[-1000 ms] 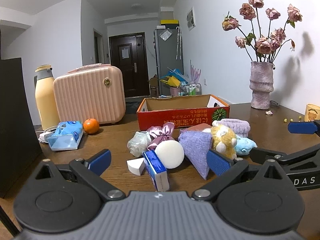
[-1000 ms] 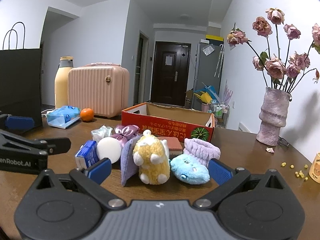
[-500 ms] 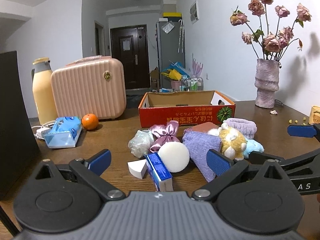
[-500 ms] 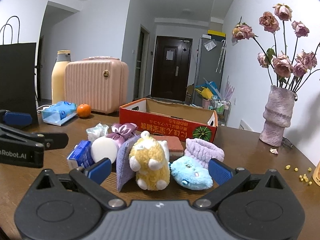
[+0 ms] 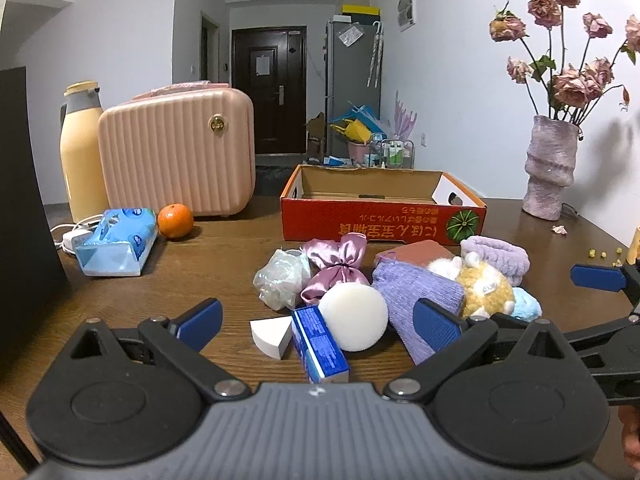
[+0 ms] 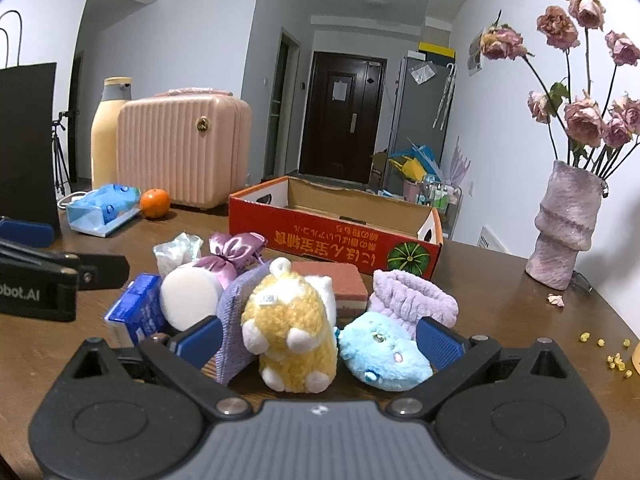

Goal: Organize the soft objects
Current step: 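Move right tool toward the yellow plush toy while left tool approaches the pile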

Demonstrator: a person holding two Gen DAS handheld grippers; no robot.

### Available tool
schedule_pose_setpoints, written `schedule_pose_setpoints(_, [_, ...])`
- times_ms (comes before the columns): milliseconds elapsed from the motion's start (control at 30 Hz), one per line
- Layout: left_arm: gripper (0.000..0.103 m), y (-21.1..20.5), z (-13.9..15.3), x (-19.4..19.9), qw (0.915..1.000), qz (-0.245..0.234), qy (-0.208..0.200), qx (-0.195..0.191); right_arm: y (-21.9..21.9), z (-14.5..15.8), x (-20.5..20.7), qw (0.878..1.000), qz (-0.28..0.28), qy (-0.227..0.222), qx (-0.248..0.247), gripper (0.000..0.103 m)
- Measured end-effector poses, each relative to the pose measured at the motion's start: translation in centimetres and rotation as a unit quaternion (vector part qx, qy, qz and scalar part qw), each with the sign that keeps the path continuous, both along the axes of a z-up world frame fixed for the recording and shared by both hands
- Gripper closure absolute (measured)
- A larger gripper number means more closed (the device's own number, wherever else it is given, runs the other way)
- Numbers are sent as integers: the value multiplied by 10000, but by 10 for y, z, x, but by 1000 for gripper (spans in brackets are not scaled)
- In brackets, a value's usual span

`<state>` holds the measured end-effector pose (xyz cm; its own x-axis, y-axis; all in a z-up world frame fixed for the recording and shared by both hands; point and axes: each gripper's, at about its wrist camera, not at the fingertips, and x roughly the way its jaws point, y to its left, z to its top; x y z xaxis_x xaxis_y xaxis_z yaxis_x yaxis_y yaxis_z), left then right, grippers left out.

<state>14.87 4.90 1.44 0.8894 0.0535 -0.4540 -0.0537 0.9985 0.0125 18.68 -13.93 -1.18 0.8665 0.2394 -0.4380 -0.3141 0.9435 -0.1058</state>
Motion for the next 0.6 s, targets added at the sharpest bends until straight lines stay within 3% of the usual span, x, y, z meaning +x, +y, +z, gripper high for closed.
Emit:
schedule_pose_setpoints(267, [0, 2, -5, 18, 9998, 111, 132, -92, 11, -14, 26, 9995, -98, 252, -181, 2])
schedule_pose_setpoints(600, [0, 11, -17, 32, 9993, 223, 288, -127, 25, -36, 51, 9984, -34, 520, -220, 15])
